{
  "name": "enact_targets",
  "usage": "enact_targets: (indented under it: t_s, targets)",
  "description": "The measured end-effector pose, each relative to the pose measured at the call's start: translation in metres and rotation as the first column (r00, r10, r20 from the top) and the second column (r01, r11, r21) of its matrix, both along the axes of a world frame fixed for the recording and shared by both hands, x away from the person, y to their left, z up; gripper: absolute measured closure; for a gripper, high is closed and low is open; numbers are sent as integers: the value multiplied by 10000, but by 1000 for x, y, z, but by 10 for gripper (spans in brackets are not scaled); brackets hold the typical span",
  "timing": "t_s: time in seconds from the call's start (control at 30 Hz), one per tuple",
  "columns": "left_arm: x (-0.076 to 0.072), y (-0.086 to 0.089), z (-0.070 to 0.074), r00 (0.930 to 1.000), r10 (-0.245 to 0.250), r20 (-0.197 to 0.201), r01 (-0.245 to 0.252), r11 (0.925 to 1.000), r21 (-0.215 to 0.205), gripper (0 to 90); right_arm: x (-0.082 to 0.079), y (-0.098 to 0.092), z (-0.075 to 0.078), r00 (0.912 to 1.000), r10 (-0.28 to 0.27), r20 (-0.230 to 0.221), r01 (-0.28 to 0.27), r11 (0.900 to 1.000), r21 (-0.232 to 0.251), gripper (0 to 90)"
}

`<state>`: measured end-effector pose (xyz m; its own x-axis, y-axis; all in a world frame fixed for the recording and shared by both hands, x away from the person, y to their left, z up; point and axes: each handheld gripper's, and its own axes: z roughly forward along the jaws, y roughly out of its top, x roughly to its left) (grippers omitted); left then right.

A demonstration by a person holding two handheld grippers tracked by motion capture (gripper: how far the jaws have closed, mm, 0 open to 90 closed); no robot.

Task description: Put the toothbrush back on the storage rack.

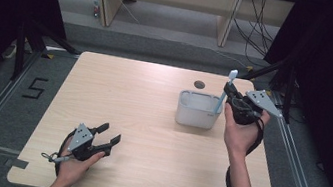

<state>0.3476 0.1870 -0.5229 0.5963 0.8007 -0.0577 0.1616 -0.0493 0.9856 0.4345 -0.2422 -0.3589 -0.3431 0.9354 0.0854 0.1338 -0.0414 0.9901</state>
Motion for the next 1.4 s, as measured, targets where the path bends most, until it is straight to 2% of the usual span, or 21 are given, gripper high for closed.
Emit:
enact_targets:
  t_s: [0.07,0.1,0.33,0.4,0.5,0.53,0.63,0.77,1.17,1.23,1.4]
  targets:
    - [0,0,0,10000,4,-1,-4,10000,5,353,2,1,0,10000,0,20,0,9999,131,858]
    - [0,0,0,10000,-10,11,10,10000,25,353,3,0,1,10000,-49,74,50,10000,-19,858]
    - [0,0,0,10000,-7,-4,7,10000,-10,353,7,-1,4,9999,-114,9,114,9999,25,858]
    - [0,0,0,10000,-5,-10,5,10000,-2,354,10,-1,4,9999,-94,120,93,9999,101,858]
    - [0,0,0,10000,-7,-2,7,10000,-1,354,12,-1,4,9998,-182,98,182,9998,62,858]
    - [0,0,0,10000,-8,3,8,10000,-10,354,12,-1,4,9997,-232,-85,233,9995,190,858]
    - [0,0,0,10000,3,-11,-3,10000,-37,354,15,-3,3,9996,-250,109,250,9997,54,858]
    - [0,0,0,10000,-8,7,8,10000,1,354,16,-4,3,9993,-354,-72,354,9994,43,858]
    - [0,0,0,10000,-12,-15,12,10000,-79,353,24,-5,-7,9991,-413,-114,414,9991,125,857]
    - [0,0,0,10000,-21,-8,21,10000,-59,353,25,-6,-8,9986,-447,-285,451,9989,142,857]
    - [0,0,0,10000,-1,-11,1,10000,-75,353,26,-7,-12,9985,-459,-303,463,9989,116,856]
